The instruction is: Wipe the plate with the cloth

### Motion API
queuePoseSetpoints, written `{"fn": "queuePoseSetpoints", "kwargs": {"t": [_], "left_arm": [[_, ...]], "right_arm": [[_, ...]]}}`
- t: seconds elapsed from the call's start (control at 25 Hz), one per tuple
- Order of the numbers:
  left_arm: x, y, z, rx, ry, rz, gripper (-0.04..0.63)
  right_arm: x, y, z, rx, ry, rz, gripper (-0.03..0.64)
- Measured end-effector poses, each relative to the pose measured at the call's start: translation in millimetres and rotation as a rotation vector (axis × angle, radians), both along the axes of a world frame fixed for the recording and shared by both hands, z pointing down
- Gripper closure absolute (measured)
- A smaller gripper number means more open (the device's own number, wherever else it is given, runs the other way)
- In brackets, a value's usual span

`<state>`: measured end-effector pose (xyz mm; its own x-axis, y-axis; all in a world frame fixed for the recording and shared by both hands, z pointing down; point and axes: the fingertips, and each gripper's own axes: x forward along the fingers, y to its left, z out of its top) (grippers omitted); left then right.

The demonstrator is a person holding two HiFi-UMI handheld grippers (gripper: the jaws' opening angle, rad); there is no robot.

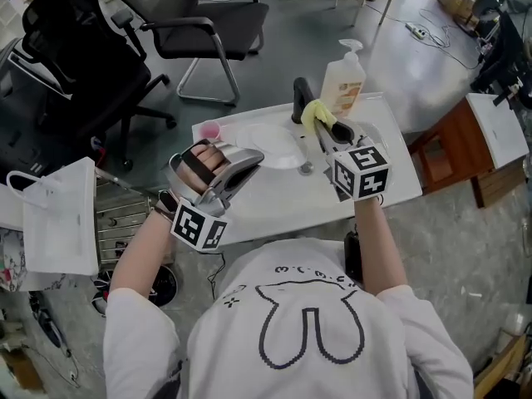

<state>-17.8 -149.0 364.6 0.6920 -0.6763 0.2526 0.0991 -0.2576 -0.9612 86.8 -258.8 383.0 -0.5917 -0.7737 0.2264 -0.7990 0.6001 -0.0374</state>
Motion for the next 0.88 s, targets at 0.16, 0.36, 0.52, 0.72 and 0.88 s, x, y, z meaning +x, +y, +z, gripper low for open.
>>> {"fn": "queuePoseSetpoints", "kwargs": {"t": [0.16,0.36,0.52,0.72,0.88], "left_arm": [[0.3,-7.9,-0.7,-0.037,0.049,-0.029,0.575],[-4.7,-16.3,3.3,-0.237,0.258,-0.115,0.575],[-4.9,-20.1,14.9,-0.383,0.391,-0.165,0.575],[-5.5,-31.2,25.8,-0.565,0.567,-0.232,0.575],[-5.2,-37.8,41.6,-0.716,0.683,-0.294,0.575]], "right_arm": [[13.6,3.3,0.6,0.032,-0.09,0.083,0.568],[26.1,8.5,7.0,0.018,-0.117,0.14,0.568],[32.3,13.7,9.2,0.047,-0.1,0.16,0.568],[33.1,18.3,19.4,0.03,-0.067,0.167,0.568],[32.9,25.1,40.9,-0.02,-0.02,0.175,0.568]]}}
